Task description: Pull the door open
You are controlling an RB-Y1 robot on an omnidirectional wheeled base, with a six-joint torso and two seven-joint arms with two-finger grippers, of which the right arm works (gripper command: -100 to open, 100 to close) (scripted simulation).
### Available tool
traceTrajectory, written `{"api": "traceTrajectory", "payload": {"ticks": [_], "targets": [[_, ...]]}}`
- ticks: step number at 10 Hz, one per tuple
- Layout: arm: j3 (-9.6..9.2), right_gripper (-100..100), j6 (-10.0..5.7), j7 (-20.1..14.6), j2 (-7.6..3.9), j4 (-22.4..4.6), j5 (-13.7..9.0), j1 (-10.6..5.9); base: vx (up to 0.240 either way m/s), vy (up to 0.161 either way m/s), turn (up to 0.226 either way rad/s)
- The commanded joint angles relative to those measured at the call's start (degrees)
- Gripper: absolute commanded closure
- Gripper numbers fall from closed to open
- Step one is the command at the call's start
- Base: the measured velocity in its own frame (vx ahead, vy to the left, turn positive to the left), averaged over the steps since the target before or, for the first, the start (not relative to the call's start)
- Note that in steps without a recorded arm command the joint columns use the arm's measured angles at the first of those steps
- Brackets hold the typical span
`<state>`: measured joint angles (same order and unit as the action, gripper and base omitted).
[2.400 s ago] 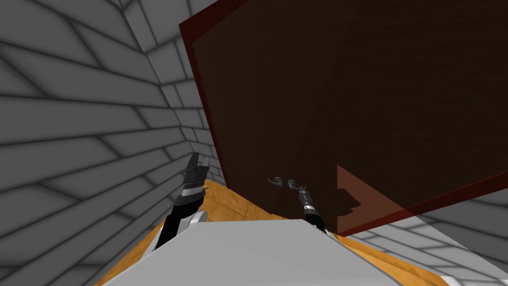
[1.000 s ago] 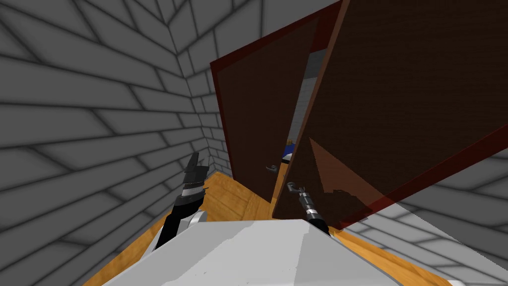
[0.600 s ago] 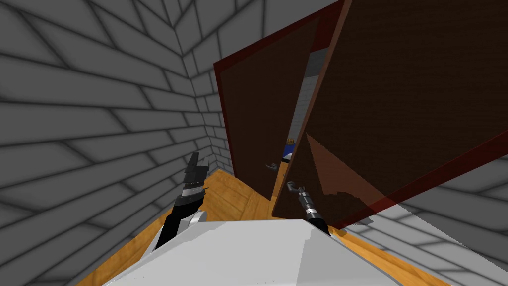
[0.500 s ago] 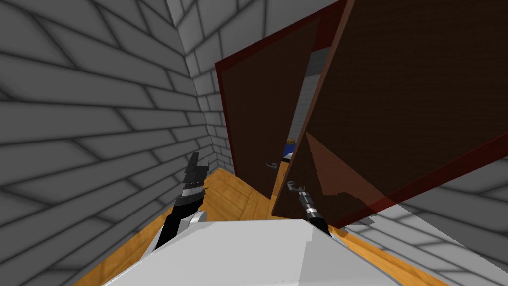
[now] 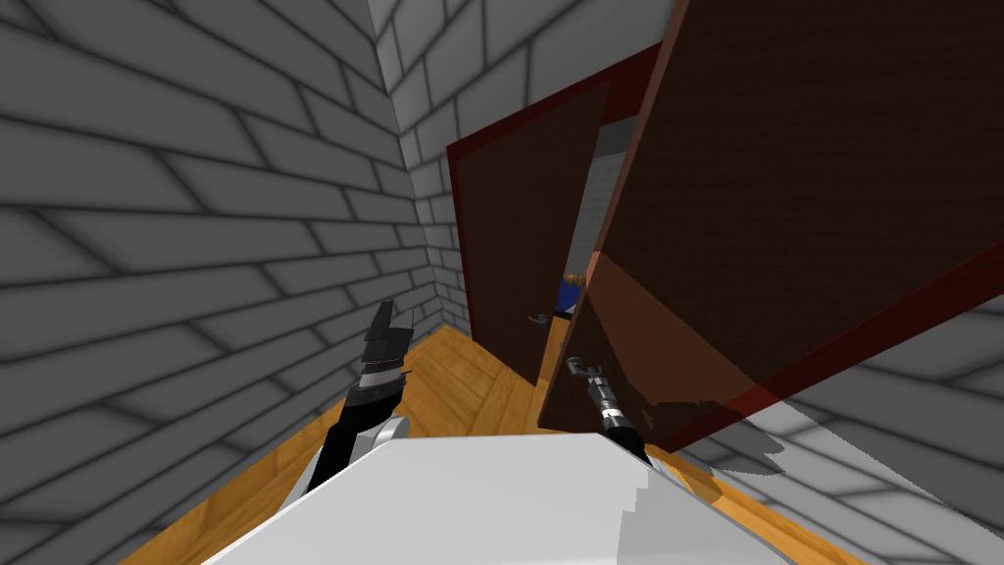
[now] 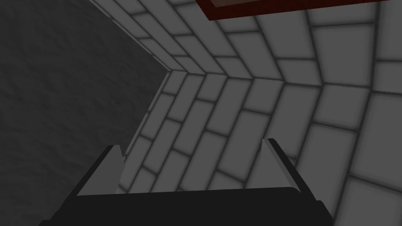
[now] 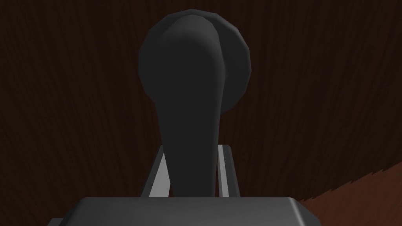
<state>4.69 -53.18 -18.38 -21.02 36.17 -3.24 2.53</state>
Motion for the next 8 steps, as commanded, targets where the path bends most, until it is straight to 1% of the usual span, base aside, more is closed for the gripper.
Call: {"api": "traceTrajectory", "payload": {"ticks": [1, 3, 5, 6, 7, 8], "targets": [[-1.26, 100, -0.25, 0.07, 0.73, 0.03, 0.12, -0.65, -0.227, -0.045, 0.227], [-1.79, 100, -0.32, 0.17, 0.81, -0.50, -0.03, -1.33, -0.246, -0.095, 0.175], [-2.19, 100, -0.38, 0.24, 0.86, -0.90, -0.14, -1.83, -0.199, -0.085, 0.122], [-2.19, 100, -0.38, 0.24, 0.86, -0.90, -0.14, -1.83, -0.141, -0.058, 0.056], [-1.94, 100, -1.05, 0.16, 0.52, -2.36, -0.24, -2.32, -0.051, -0.021, 0.002], [-2.59, 100, -2.18, -0.82, -0.21, -1.85, 0.08, -0.78, -0.152, -0.001, 0.194]]}}
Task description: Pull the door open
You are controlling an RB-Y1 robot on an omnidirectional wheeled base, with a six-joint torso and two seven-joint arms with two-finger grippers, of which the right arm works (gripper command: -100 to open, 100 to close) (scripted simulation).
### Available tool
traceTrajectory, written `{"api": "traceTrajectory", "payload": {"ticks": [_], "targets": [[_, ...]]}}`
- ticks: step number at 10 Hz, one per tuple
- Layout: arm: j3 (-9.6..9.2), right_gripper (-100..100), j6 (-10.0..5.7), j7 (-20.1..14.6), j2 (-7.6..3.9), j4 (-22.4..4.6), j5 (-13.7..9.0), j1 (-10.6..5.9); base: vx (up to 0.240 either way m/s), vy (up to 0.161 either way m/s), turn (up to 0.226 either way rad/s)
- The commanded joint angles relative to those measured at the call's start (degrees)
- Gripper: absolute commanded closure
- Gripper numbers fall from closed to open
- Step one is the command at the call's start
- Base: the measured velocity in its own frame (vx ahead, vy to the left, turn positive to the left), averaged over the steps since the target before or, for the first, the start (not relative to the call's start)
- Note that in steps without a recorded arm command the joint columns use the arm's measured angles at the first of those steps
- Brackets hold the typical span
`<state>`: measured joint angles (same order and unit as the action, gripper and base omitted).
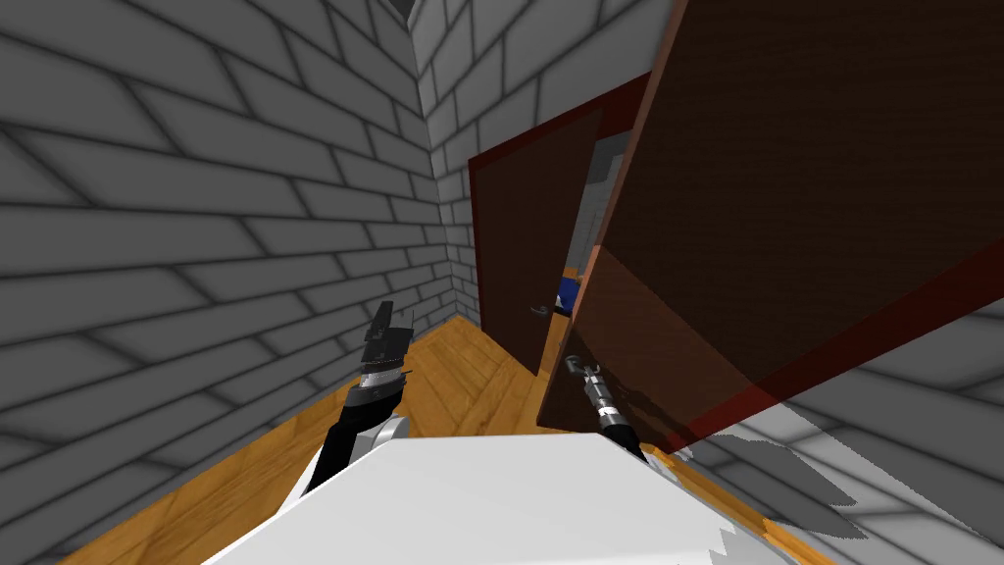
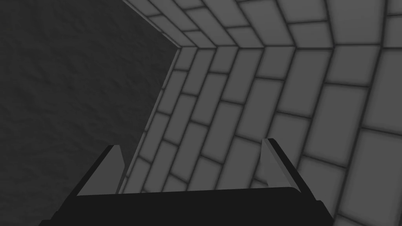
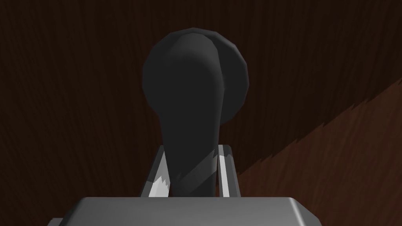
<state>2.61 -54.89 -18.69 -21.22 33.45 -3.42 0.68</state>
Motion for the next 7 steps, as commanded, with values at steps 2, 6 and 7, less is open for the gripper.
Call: {"api": "traceTrajectory", "payload": {"ticks": [2, 6, 7], "targets": [[-1.16, 100, -2.05, -1.69, -0.92, 1.27, 0.57, 2.59, -0.221, -0.025, 0.173], [-2.18, 100, -4.52, -3.54, -2.35, 1.89, 1.06, 4.97, -0.166, -0.040, 0.112], [-2.46, 100, -5.19, -4.04, -2.73, 2.05, 1.19, 5.61, -0.156, -0.064, 0.114]]}}
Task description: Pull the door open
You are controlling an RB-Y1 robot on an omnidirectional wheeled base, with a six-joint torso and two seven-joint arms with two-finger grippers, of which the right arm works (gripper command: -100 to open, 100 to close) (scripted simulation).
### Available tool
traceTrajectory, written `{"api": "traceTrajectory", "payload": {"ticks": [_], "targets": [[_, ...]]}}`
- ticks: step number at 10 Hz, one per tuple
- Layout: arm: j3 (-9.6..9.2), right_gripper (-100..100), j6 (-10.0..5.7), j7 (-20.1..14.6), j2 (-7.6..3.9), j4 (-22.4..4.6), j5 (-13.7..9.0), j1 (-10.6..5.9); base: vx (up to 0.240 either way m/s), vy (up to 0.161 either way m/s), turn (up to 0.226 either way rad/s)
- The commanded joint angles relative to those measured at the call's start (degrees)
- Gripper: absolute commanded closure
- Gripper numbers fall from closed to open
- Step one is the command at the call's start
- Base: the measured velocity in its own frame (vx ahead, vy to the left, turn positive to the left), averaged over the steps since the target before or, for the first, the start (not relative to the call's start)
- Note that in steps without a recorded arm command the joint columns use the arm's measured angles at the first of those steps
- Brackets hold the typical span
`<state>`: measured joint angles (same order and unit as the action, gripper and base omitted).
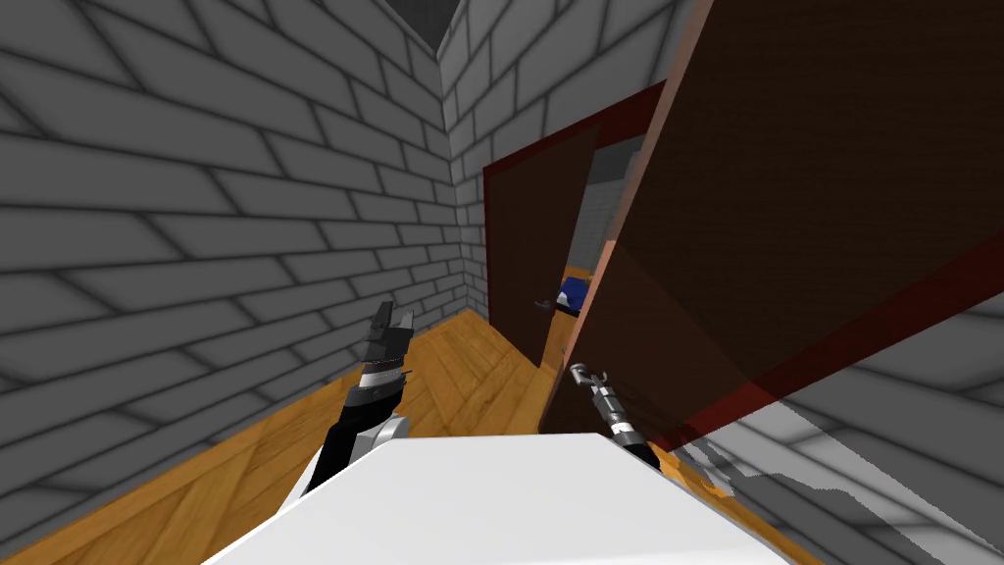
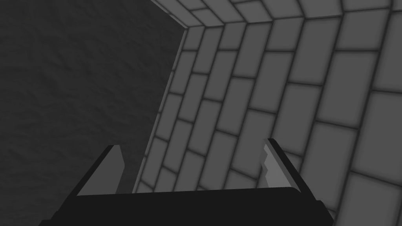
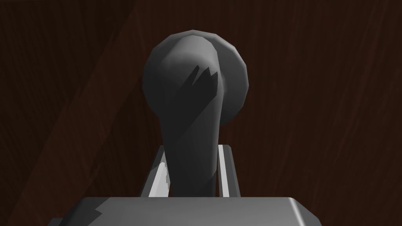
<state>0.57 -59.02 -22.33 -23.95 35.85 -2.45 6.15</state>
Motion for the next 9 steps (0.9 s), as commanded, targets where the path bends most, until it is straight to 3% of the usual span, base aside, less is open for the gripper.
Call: {"api": "traceTrajectory", "payload": {"ticks": [1, 2, 3, 9], "targets": [[-0.65, 100, -1.59, -0.80, -0.30, -0.22, 0.32, 0.64, -0.147, -0.054, 0.100], [-0.33, 100, -0.84, -0.51, -0.31, -0.35, 0.16, 0.21, -0.064, -0.023, 0.018], [-0.72, 100, -2.35, -1.10, -0.74, -0.69, 0.36, 1.17, -0.135, -0.035, 0.205], [-1.61, 100, -6.55, -2.58, -2.03, -1.33, 0.79, 3.77, -0.193, -0.052, 0.147]]}}
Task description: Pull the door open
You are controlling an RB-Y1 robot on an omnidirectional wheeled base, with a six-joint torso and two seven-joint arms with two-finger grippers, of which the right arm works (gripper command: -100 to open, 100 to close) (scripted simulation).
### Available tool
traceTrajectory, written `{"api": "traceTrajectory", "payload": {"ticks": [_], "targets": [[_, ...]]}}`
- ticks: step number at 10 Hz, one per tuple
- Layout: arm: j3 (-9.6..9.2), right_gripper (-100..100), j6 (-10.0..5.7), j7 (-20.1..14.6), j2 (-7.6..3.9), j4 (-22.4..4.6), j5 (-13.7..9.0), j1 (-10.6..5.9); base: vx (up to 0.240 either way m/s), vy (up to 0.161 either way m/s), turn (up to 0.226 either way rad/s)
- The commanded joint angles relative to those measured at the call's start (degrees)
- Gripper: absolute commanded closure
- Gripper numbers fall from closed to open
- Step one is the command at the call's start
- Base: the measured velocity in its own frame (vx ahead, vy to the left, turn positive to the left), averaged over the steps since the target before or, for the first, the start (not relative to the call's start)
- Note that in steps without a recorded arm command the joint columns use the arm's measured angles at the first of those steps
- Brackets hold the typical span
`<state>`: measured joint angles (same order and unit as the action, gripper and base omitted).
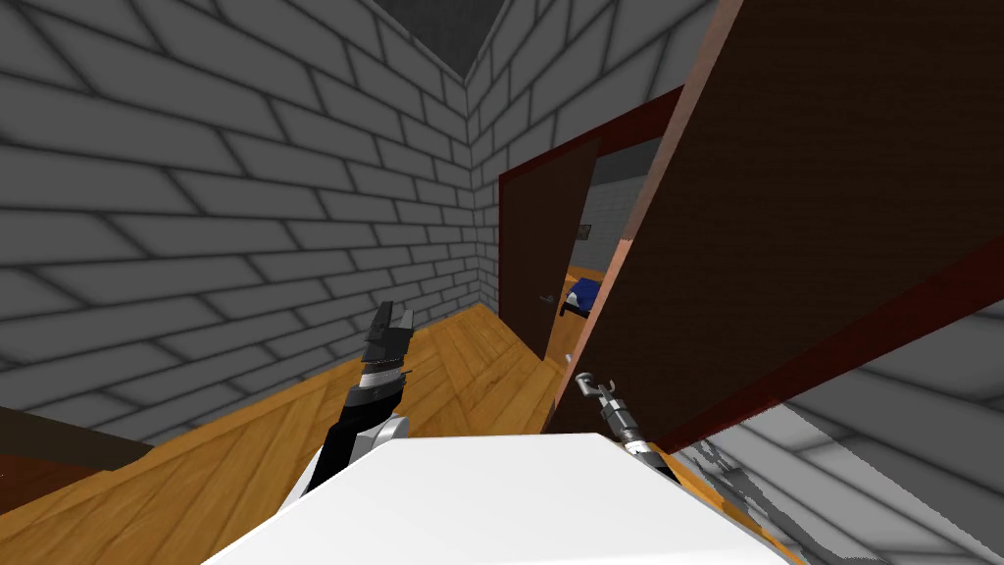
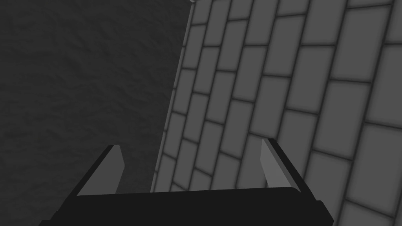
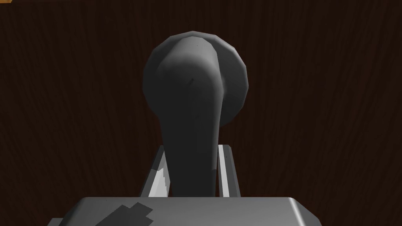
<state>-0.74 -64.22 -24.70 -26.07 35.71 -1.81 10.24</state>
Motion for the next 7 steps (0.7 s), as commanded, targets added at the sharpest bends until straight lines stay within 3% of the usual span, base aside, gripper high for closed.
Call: {"api": "traceTrajectory", "payload": {"ticks": [1, 3, 4, 5, 7], "targets": [[-0.37, 100, -1.73, -0.35, -0.03, -1.24, 0.19, -0.09, -0.130, -0.031, 0.074], [-0.66, 100, -3.09, -0.83, -0.45, -1.45, 0.33, 0.75, -0.169, -0.055, 0.142], [-0.37, 100, -2.15, -0.68, -0.57, -0.88, 0.17, 0.85, -0.061, -0.026, 0.017], [-0.54, 100, -3.44, -0.90, -0.71, -1.66, 0.26, 1.30, -0.137, -0.031, 0.181], [-0.63, 100, -4.51, -1.08, -0.87, -2.23, 0.29, 1.64, -0.166, -0.070, 0.157]]}}
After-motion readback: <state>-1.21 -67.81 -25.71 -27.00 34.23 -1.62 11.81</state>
